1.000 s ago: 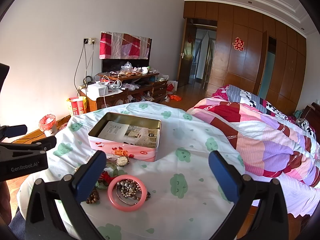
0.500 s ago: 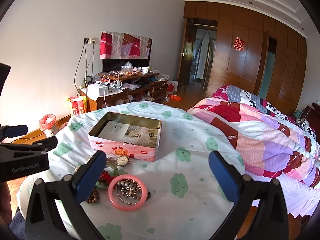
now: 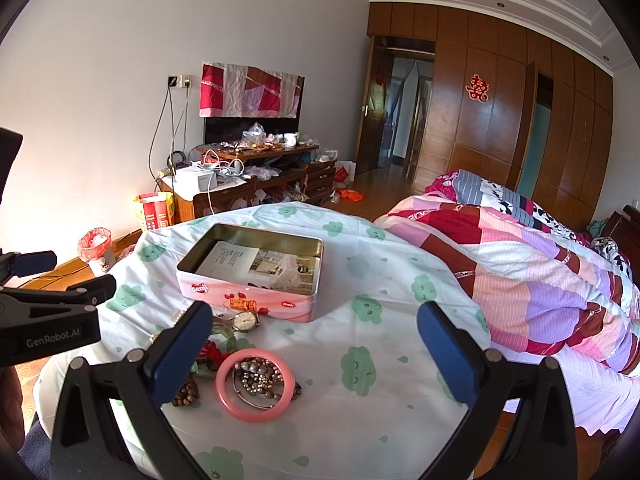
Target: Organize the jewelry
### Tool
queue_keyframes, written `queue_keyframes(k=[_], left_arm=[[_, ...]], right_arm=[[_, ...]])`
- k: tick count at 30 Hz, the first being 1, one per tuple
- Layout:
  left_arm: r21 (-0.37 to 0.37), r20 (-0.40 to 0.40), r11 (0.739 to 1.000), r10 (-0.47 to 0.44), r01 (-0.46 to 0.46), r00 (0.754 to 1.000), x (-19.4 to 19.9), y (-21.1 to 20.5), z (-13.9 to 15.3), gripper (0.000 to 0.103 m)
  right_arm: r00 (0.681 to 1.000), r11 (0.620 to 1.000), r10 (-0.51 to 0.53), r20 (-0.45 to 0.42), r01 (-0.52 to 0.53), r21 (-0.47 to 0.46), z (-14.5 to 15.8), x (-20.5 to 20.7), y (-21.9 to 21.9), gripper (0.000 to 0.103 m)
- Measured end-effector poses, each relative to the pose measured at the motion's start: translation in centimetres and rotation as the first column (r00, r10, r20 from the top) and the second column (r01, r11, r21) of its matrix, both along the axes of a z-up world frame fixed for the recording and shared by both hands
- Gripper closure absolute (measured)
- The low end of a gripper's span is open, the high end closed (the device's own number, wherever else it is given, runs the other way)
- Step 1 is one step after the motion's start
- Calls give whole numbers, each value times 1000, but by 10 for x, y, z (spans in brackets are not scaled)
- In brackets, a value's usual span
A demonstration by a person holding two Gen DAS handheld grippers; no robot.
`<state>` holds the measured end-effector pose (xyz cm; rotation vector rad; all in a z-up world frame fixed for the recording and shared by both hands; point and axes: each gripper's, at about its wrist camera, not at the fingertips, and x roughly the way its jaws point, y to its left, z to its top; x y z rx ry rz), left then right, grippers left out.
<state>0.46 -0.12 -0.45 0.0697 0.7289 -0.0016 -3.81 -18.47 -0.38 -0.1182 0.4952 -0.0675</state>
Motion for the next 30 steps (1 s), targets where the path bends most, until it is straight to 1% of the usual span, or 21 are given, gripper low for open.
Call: queue_keyframes(k=[5,8,10,13,14,15,16,18,21,24,27,28,30], left_arm=[[7,-8,1000,10,-10,1000,1,2,-3,19],[12,-23,1000,25,-25,999,7,5,-17,19],[12,-42,999,51,-51,998,15,14,-27,19],[-13,-85,997,77,-78,993,27,30,-44,19],[-14,-91,996,82,-84,992,30,32,-45,19],[-13,-95,996,85,-86,992,31,34,-49,19],[-17,-102,997,78,-80,992,32,35,-54,19],[-17,-104,998,61,-63,993,31,33,-60,19],[-14,-115,1000,25,-27,993,35,22,-69,19],[6,-130,1000,-9,9,991,39,10,-80,19],[17,-143,999,-28,31,989,47,0,-88,20],[15,-147,999,-37,39,988,48,-3,-90,22],[9,-162,998,-58,60,985,51,-8,-94,32]], right_arm=[[1000,1000,-1,-1,1,-1,0,0,0,0],[1000,1000,-1,-1,1,-3,0,0,-1,0],[1000,1000,-5,-3,5,-5,-3,1,-1,0],[999,1000,-19,-28,19,-9,-19,7,-5,0],[999,1000,-25,-40,25,-10,-25,9,-7,0],[998,1000,-28,-55,28,-9,-37,13,-9,0],[997,1000,-30,-75,30,-5,-50,17,-13,0],[995,1000,-26,-97,27,7,-61,20,-17,0],[992,1000,-20,-122,22,14,-72,25,-23,0],[988,999,-14,-156,19,30,-82,28,-28,0],[983,999,-6,-184,15,47,-89,33,-31,0],[982,998,-3,-190,13,53,-91,35,-32,0],[980,998,7,-197,6,66,-93,34,-35,1]])
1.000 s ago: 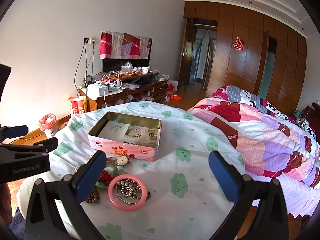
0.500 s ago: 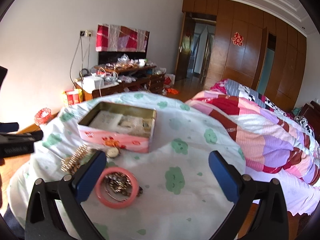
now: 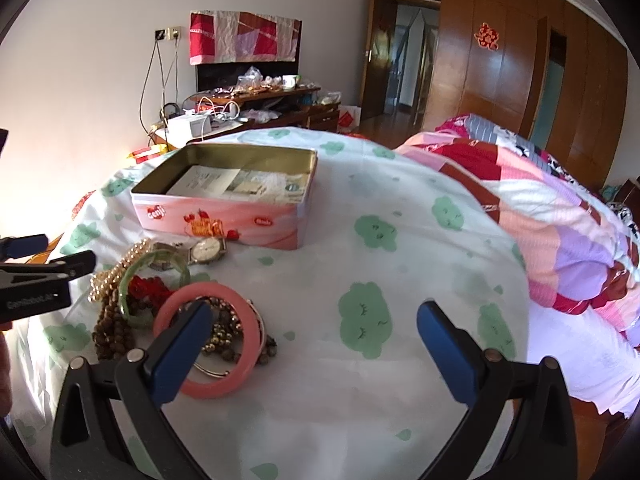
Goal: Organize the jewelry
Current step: 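Grasp the pearl necklace with the left tool while the right tool grasps the pink bangle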
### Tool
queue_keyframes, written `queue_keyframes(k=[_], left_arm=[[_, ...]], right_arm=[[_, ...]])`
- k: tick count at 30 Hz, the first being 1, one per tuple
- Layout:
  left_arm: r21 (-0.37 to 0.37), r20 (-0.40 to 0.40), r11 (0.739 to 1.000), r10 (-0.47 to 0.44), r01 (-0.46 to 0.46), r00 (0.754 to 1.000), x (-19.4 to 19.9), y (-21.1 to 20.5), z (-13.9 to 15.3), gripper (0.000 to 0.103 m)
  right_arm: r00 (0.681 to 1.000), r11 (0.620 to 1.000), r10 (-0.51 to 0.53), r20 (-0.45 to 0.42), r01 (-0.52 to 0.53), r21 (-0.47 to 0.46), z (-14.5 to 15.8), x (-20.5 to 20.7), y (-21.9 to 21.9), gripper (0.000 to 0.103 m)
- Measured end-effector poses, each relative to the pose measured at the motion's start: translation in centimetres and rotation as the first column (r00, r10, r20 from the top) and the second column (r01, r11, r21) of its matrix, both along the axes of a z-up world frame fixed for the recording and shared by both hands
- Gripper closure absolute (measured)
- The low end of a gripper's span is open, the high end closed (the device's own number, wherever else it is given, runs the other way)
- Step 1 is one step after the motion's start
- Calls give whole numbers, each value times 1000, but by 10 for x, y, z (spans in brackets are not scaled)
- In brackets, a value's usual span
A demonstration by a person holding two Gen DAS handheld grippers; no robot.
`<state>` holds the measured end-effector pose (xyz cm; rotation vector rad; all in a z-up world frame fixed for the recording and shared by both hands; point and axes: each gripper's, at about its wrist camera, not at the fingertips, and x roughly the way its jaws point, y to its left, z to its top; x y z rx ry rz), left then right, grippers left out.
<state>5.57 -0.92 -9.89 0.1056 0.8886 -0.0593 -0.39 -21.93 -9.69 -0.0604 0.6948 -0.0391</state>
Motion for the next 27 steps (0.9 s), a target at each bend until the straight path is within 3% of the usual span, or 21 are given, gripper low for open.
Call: queue_keyframes(k=[3,8,10,16,18,21,26,27], left_arm=[[-3,-15,1000,-21,21,1000,6,-7,-6,40],[-20,-39,999,-36,35,999,13,-9,-15,52],[-29,-45,999,-42,41,998,14,-9,-17,55],[-31,-32,998,-61,60,998,14,-10,-20,59],[-54,-39,996,-76,74,996,15,-9,-20,83],[-74,-39,993,-97,94,994,14,-9,-20,89],[-110,-6,987,-116,115,993,5,-5,-11,91],[-109,2,988,-115,114,993,3,-4,-9,98]], right_arm=[[999,999,29,-14,-29,18,-3,2,-1,12],[994,995,90,-58,-87,56,-11,14,3,45],[991,993,110,-71,-106,56,-16,19,7,53],[984,988,148,-97,-143,53,-23,26,14,63],[978,983,173,-113,-165,75,-27,28,15,68],[973,977,203,-113,-194,91,-29,27,17,82],[967,969,233,-102,-222,109,-30,25,19,89],[968,968,233,-96,-222,119,-29,24,18,89]])
